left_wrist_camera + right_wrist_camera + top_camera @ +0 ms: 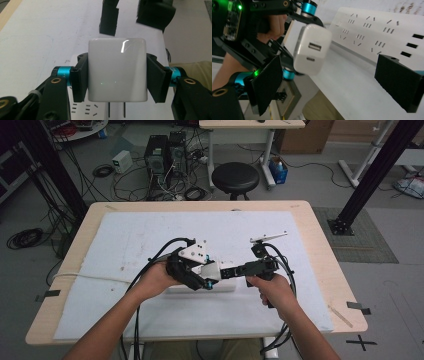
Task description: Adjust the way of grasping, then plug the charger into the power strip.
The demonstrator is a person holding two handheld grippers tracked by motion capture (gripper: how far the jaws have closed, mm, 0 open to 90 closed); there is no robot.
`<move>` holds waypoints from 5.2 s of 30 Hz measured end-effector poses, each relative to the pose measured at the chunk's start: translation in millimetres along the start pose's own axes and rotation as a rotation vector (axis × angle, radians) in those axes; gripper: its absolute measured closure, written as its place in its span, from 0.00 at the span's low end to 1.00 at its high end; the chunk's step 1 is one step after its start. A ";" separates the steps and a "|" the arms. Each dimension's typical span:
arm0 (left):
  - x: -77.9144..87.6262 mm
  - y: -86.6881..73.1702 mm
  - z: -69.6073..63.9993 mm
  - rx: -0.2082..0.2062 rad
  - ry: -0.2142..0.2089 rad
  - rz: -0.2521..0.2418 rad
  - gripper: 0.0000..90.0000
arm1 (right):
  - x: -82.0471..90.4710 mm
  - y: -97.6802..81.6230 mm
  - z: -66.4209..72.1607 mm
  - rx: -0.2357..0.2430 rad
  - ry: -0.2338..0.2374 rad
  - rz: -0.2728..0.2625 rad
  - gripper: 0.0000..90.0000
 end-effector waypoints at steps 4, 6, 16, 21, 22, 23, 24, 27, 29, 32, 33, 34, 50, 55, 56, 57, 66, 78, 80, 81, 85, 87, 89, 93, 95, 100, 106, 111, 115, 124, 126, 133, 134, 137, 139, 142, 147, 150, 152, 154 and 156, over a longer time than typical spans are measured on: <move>-3.1 1.7 0.0 0.000 -0.002 -0.007 0.47 | -2.1 3.0 -0.4 -0.028 0.047 -0.001 0.18; -3.6 2.6 0.5 -0.006 0.001 -0.001 0.47 | -3.3 3.5 -1.0 -0.042 0.042 0.004 0.19; -8.1 6.3 -1.1 -0.029 0.005 0.006 0.47 | -10.5 4.8 -1.8 -0.082 0.111 0.028 0.40; -9.0 7.1 -1.8 -0.035 0.010 0.010 0.47 | -13.4 6.3 -3.8 -0.113 0.128 0.043 0.47; -8.7 7.1 -1.7 -0.038 0.010 0.014 0.47 | -13.3 6.5 -4.0 -0.118 0.130 0.044 0.48; -8.7 7.0 -1.7 -0.037 0.013 0.014 0.47 | -13.2 6.5 -4.4 -0.117 0.132 0.039 0.50; -8.6 7.0 -1.7 -0.038 0.016 0.012 0.47 | -13.3 6.6 -4.7 -0.121 0.131 0.038 0.51; -8.5 7.1 -1.5 -0.044 0.020 0.013 0.47 | -14.7 6.1 -5.6 -0.120 0.153 0.052 0.56; -9.5 7.1 -1.7 -0.049 0.023 0.019 0.47 | -15.2 6.0 -5.8 -0.112 0.151 0.055 0.58; -11.2 7.2 -2.3 -0.060 0.031 0.026 0.47 | -15.8 6.2 -6.6 -0.108 0.158 0.045 0.63; -11.1 7.4 -2.5 -0.065 0.034 0.031 0.47 | -16.4 6.1 -7.1 -0.110 0.162 0.046 0.63; -11.1 7.4 -2.5 -0.065 0.034 0.031 0.47 | -16.4 6.1 -7.1 -0.110 0.162 0.046 0.63; -7.5 -1.4 2.3 0.020 0.125 0.068 0.27 | -8.3 3.3 -18.8 -0.055 0.033 -0.098 0.69; 8.4 -22.5 5.3 0.087 0.136 0.105 0.27 | 11.0 1.4 -28.3 0.008 -0.140 -0.156 0.69; 12.1 -26.7 5.5 0.105 0.137 0.116 0.27 | 11.0 1.4 -28.3 0.008 -0.140 -0.156 0.69; 15.7 -30.9 5.6 0.132 0.139 0.125 0.27 | 12.7 1.3 -30.0 0.020 -0.157 -0.153 0.69; 59.0 -68.3 11.5 0.341 0.090 0.258 0.27 | 23.9 6.9 -20.2 0.285 -0.411 -0.085 0.69; 108.7 -105.0 7.2 0.407 0.178 0.441 0.22 | 29.0 17.8 -10.4 0.588 -0.648 0.101 0.69; 119.6 -116.0 4.2 0.383 0.201 0.497 0.22 | 30.3 20.7 -8.1 0.707 -0.699 0.187 0.69; 123.0 -118.1 3.7 0.377 0.206 0.510 0.22 | 30.6 21.1 -7.9 0.735 -0.706 0.210 0.69; 136.3 -123.5 2.1 0.389 0.226 0.521 0.22 | 34.9 24.0 -6.4 0.804 -0.737 0.285 0.69; 141.9 -125.8 1.7 0.396 0.232 0.527 0.22 | 38.9 25.8 -3.7 0.806 -0.723 0.296 0.69; 145.4 -128.7 1.6 0.400 0.241 0.534 0.22 | 43.4 26.8 -1.2 0.813 -0.698 0.298 0.69; 147.3 -132.1 0.1 0.395 0.246 0.538 0.22 | 46.4 26.5 0.6 0.813 -0.699 0.294 0.69; 147.0 -131.8 -0.7 0.393 0.239 0.539 0.22 | 47.0 26.6 2.9 0.821 -0.688 0.292 0.69; 149.2 -128.0 0.9 0.364 0.260 0.510 0.22 | 46.0 28.5 10.4 0.829 -0.696 0.286 0.69; 149.1 -128.2 5.2 0.384 0.251 0.512 0.22 | 35.0 35.4 21.4 0.852 -0.676 0.289 0.69; 144.7 -134.6 12.8 0.381 0.249 0.516 0.22 | 9.9 52.0 34.2 0.901 -0.640 0.298 0.69; 142.0 -138.0 15.1 0.377 0.245 0.514 0.22 | -3.9 59.6 38.1 0.927 -0.638 0.320 0.69; 136.2 -145.9 17.9 0.375 0.226 0.511 0.22 | -55.6 75.6 36.4 0.988 -0.640 0.414 0.69; 135.2 -146.1 19.4 0.382 0.228 0.500 0.22 | -64.4 77.5 34.0 1.002 -0.633 0.429 0.69; 131.2 -147.6 24.7 0.381 0.218 0.511 0.22 | -83.7 80.9 34.3 1.045 -0.606 0.457 0.69; 130.6 -147.6 24.7 0.382 0.217 0.511 0.22 | -85.5 80.6 34.2 1.058 -0.608 0.464 0.69; 131.0 -147.8 25.1 0.381 0.219 0.510 0.22 | -92.0 77.0 33.6 1.103 -0.616 0.484 0.69; 130.8 -148.9 25.2 0.388 0.221 0.498 0.22 | -94.8 75.8 33.2 1.120 -0.613 0.495 0.69; 130.9 -151.3 25.8 0.393 0.218 0.502 0.22 | -98.2 75.8 32.0 1.128 -0.612 0.501 0.69; 129.1 -155.3 26.1 0.403 0.218 0.496 0.22 | -100.3 75.5 31.1 1.162 -0.593 0.514 0.69; 129.3 -155.5 26.2 0.402 0.218 0.498 0.22 | -100.0 73.1 30.5 1.181 -0.591 0.530 0.69; 128.4 -154.8 27.5 0.403 0.226 0.488 0.22 | -101.6 73.8 30.0 1.188 -0.588 0.538 0.69; 127.8 -154.1 27.8 0.402 0.226 0.492 0.22 | -102.1 75.0 30.2 1.193 -0.587 0.553 0.69; 127.2 -153.4 28.2 0.397 0.223 0.493 0.22 | -103.3 76.9 30.7 1.203 -0.583 0.575 0.69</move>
Point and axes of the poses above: each handheld gripper's, and its own axes: x roughly backward along the jaws, y roughly out of its top, z roughly to its left, the point moved 2 cm from there along -x, roughly forward along the jaws, and after that the axes turned 13 degrees about -y, right-handed, at the moved point
